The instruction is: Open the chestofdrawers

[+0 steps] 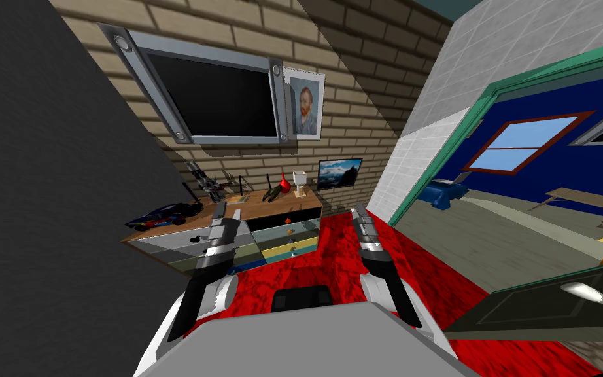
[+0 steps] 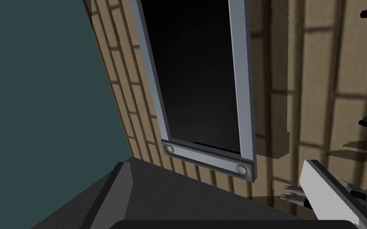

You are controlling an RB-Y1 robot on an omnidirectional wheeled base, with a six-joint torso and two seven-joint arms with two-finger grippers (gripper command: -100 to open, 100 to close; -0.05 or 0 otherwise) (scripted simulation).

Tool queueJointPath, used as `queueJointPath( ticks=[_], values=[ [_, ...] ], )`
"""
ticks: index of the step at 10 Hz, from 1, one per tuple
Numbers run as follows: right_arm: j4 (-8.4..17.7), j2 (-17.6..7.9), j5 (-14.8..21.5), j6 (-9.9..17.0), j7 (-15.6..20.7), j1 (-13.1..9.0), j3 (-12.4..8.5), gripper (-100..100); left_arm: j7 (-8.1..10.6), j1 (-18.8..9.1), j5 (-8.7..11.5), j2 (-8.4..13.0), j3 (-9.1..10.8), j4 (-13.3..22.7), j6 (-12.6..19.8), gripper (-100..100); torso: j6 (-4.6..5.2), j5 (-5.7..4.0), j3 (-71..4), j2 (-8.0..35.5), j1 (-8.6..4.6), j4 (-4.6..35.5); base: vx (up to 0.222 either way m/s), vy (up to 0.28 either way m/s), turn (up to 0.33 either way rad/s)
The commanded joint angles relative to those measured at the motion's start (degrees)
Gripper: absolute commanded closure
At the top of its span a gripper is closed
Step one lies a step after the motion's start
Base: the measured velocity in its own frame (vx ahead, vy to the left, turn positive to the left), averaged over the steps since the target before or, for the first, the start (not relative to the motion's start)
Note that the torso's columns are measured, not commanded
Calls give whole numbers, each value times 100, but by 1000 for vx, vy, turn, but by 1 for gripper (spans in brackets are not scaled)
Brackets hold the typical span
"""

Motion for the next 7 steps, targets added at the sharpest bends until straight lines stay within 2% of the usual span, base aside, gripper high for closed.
queueJointPath(
  ticks=[1, 7],
  values=[
    [0, 0, 0, 0, 0, 0, 0, 0, 0, 0, 0, 0, 0, 0, 0, 0, 0, 0, -467, 232, 0, 235, 0, 0, 0],
    [-2, 0, 0, -1, 0, 0, 0, 0, 0, 0, 0, 0, 0, -1, -1, 0, 0, 0, -5381, 2693, 0, 2691, 0, 0, 0]
  ],
)
